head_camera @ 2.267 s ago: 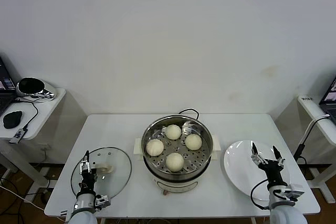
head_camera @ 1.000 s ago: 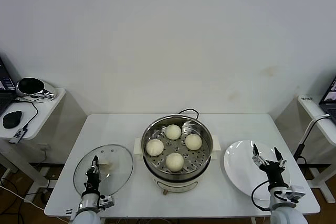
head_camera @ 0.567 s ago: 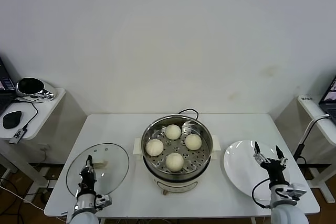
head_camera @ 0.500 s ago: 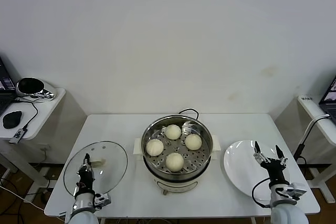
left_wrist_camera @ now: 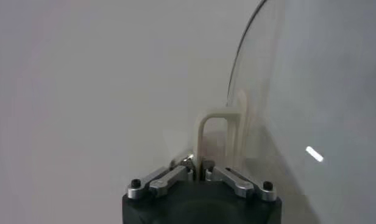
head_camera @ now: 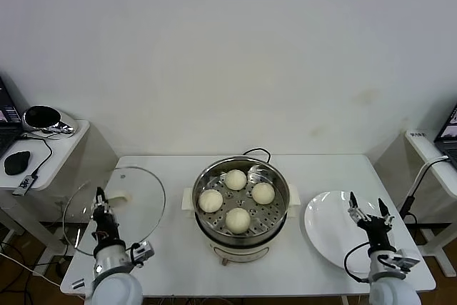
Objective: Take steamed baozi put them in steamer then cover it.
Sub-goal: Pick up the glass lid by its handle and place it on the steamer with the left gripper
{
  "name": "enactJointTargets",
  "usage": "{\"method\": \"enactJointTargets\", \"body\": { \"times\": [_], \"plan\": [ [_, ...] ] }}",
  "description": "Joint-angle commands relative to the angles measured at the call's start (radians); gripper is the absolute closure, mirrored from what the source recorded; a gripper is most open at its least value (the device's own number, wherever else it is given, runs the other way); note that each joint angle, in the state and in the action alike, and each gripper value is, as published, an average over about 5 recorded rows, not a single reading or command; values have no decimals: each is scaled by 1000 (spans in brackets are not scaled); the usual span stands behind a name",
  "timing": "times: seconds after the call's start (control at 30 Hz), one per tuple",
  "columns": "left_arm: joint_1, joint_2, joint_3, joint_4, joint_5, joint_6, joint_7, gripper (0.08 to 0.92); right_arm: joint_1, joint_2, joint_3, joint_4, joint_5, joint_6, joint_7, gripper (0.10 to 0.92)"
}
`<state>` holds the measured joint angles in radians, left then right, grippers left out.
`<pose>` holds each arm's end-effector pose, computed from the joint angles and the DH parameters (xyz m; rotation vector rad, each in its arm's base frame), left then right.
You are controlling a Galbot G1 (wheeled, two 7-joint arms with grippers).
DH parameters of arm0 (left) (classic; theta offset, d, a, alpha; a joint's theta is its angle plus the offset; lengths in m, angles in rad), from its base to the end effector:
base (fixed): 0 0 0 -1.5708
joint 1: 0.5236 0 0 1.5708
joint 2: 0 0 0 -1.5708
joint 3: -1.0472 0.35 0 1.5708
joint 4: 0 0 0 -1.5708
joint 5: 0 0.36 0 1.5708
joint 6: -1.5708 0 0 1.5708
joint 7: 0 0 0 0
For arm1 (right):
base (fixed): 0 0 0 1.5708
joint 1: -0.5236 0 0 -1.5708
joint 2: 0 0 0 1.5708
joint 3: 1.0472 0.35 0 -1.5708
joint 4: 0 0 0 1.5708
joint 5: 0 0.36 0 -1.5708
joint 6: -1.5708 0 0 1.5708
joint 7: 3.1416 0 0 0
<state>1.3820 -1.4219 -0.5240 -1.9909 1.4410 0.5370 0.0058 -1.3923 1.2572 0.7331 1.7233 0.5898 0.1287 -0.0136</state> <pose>0.2444 0.0303 -0.2978 0.5589 -1.9979 -1.9686 0.2402 -0.1615 -0.3606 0.2579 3.0965 0.3462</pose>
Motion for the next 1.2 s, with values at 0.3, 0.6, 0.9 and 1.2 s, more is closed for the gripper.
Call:
{"method": "enactJointTargets", "body": {
  "times": [0.3,0.6,0.9,1.2],
  "plan": [
    [-159,-101,291,-100,255,128,271,859,-43,77,59,40,-49,-5,2,203],
    [-249,-164,473,20,295,136,304,859,-66,110,74,34,-80,11,0,203],
    [-311,-180,634,84,229,193,339,859,-62,116,84,13,-86,13,0,203],
    [-335,-184,716,140,210,221,330,859,-48,118,80,-14,-91,12,0,203]
  ]
}}
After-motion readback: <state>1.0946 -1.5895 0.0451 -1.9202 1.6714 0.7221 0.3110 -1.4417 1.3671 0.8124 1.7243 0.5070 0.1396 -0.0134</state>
